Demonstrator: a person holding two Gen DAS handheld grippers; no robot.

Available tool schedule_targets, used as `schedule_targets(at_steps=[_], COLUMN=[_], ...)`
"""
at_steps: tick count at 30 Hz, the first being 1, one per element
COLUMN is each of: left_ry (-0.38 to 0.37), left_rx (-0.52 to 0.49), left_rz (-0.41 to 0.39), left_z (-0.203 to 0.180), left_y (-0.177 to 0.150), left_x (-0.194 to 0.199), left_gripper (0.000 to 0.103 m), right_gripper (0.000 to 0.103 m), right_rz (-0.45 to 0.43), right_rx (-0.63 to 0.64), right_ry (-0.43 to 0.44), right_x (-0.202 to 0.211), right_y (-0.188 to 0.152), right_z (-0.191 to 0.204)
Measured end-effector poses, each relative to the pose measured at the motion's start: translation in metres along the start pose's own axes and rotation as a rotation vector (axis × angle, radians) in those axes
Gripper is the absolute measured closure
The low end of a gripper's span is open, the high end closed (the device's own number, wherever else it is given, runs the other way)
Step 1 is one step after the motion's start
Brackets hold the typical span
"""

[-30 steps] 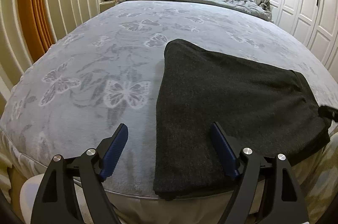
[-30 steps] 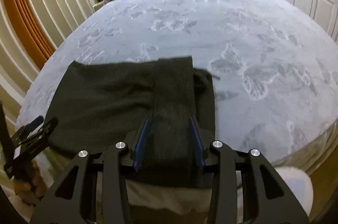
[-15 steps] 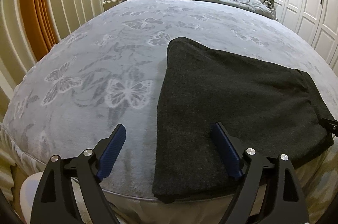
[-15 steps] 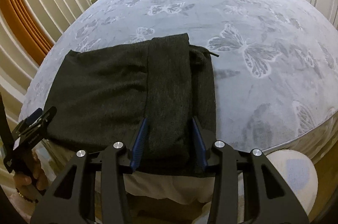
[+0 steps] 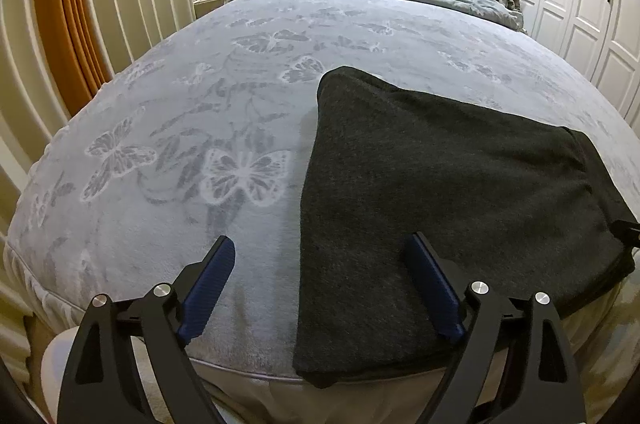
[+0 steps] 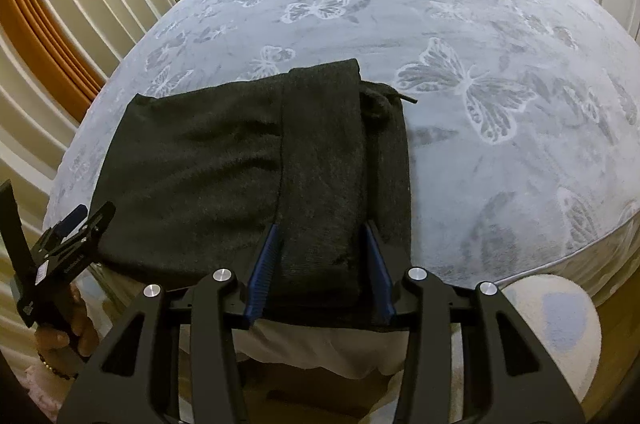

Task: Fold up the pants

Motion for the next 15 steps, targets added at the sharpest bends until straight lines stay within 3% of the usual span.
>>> schedule_targets(at_steps=[9, 13, 14, 15], left_ry=[0.009, 0.017, 0.019, 0.021], left_rx=[-0.013, -0.015, -0.014, -0.014], left_rz=[0.010, 0.014, 0.015, 0.016], left_z=[0.000, -0.001, -0.001, -0.002], left_y=[0.000, 0.000, 0.000, 0.000], left_x=[0.000, 0.000, 0.000, 0.000], left_gripper=[0.017, 0.017, 0.017, 0.017], right_gripper=[0.057, 0.044, 0.045, 0.058], right_rz=[-0.005, 0.010, 0.016, 0.021], right_rx=[-0.059, -0.004, 0.019, 0.042], right_ry=[0.032, 0.049, 0.044, 0.033], right_x=[0.006, 0.004, 0.000, -0.004], right_y=[0.003, 0.000, -0.004, -0.008], right_z=[-0.001, 0.010, 0.011, 0.012])
Point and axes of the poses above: each gripper's, at about its wrist camera, not at the fingertips, and x roughly against the way its jaws point, z to its left, y to its top, the point moved 9 cm from there along -x, roughly the way its jaws point, and after that the axes turned 13 degrees about -z, right-handed, at the moved point
